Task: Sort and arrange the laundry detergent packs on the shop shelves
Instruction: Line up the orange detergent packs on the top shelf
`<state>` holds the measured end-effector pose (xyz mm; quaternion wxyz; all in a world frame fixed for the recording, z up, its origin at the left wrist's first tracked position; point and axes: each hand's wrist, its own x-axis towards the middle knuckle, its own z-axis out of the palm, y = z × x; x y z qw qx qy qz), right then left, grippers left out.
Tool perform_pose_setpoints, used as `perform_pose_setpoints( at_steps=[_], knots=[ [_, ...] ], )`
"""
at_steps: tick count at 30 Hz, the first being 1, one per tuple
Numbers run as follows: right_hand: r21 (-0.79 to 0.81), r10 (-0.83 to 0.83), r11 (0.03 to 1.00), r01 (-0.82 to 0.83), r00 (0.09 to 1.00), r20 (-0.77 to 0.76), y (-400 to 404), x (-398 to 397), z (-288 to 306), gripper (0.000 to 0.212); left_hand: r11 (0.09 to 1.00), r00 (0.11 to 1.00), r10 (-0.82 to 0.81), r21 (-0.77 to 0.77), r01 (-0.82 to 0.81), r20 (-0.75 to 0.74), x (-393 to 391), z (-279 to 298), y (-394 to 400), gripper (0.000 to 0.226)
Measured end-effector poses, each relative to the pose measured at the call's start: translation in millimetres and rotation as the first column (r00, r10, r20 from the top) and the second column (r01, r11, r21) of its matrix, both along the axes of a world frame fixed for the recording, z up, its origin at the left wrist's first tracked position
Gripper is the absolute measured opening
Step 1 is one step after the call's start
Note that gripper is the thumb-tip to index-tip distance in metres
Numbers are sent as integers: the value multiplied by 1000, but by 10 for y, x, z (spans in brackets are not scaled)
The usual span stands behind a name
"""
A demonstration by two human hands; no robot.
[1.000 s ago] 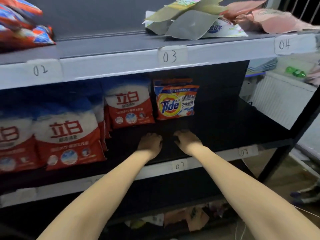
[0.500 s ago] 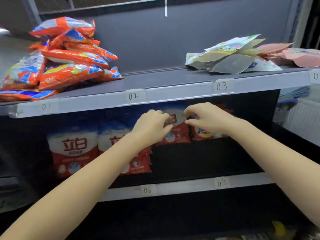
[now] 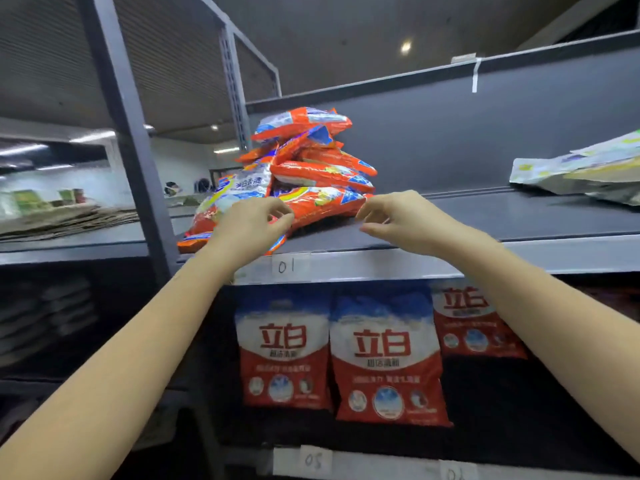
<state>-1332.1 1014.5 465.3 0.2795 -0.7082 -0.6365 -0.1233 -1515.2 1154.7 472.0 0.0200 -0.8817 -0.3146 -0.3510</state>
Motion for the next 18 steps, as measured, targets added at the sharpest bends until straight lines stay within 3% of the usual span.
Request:
perform_pose_setpoints(
  at_steps=[8, 11, 14, 18],
  knots=[
    [28, -18, 999, 23, 988, -151, 1480, -620, 310, 27, 941, 930, 297, -230, -247, 216, -172, 130, 1262, 43],
    [22, -79, 996, 87, 961, -266, 1816, -709, 415, 43, 886, 889, 373, -386, -257, 266, -113, -34, 1500, 53],
    [-7, -118, 993, 121, 953, -280, 2121, -806, 424, 39, 892, 870, 383, -369, -261, 310, -70, -138, 1624, 56],
    [29, -250, 963, 266, 932, -262, 2344, -1003, 322, 57, 898, 867, 378, -356, -258, 325, -83, -134, 1700, 56]
  ],
)
